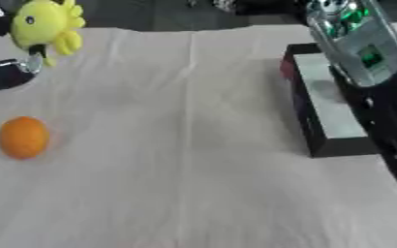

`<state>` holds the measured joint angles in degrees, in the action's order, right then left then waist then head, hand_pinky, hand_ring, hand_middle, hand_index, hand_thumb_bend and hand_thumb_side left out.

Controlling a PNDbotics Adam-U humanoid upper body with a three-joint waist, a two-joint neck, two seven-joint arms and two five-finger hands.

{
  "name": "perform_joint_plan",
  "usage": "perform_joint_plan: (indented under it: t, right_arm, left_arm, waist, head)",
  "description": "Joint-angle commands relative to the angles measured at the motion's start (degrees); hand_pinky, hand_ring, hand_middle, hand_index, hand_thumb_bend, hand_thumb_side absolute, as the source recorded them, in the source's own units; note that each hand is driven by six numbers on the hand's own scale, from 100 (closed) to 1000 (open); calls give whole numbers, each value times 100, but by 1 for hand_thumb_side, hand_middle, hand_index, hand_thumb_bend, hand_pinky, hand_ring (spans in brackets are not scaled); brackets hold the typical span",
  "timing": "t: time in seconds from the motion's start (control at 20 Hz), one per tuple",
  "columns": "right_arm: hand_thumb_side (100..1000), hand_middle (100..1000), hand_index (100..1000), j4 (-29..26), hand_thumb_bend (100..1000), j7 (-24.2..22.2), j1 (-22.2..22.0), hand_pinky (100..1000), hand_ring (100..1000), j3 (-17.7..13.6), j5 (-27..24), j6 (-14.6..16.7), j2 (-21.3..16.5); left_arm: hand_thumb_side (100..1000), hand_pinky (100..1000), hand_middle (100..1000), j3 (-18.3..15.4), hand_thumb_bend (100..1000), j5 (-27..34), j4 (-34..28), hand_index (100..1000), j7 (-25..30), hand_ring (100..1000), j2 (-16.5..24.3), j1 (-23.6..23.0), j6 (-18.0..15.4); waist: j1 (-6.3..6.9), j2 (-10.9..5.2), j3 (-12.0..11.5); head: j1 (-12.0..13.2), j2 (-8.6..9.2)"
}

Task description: Pick up the objects with one hand, pass them to the other hand, and then place them into the box on the other side of the table.

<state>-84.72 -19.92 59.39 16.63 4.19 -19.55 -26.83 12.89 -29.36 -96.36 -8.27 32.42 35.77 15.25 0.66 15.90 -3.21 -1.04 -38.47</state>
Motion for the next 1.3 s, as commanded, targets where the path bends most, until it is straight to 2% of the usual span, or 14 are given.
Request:
perform_joint_plan:
  t: [0.05,0.55,1.05,1.3]
  right_arm:
    - [482,917,923,6,232,-129,168,877,911,35,100,18,97]
    - [524,919,925,251,228,-608,323,878,915,357,317,50,543]
    - [588,925,940,247,229,-1129,241,877,923,520,-93,-116,703]
    - [617,926,942,292,214,-1207,229,877,924,564,-150,-205,819]
  left_arm:
    - [100,698,507,-4,119,-224,-115,519,-198,615,-93,6,-78]
    - [100,696,507,175,114,-734,187,519,-460,613,-551,62,-387]
    - [100,694,506,303,119,-1383,459,517,-621,612,-886,128,-653]
    - [100,694,506,361,113,-1612,465,516,-710,612,-1052,178,-777]
  waist:
    - [7,-126,-19]
    - [-23,-118,-74]
    - [-33,-92,-86]
    - [-35,-76,-99]
  head:
    - [-37,10]
    - [-97,12]
    - [-83,29]
    - [-102,26]
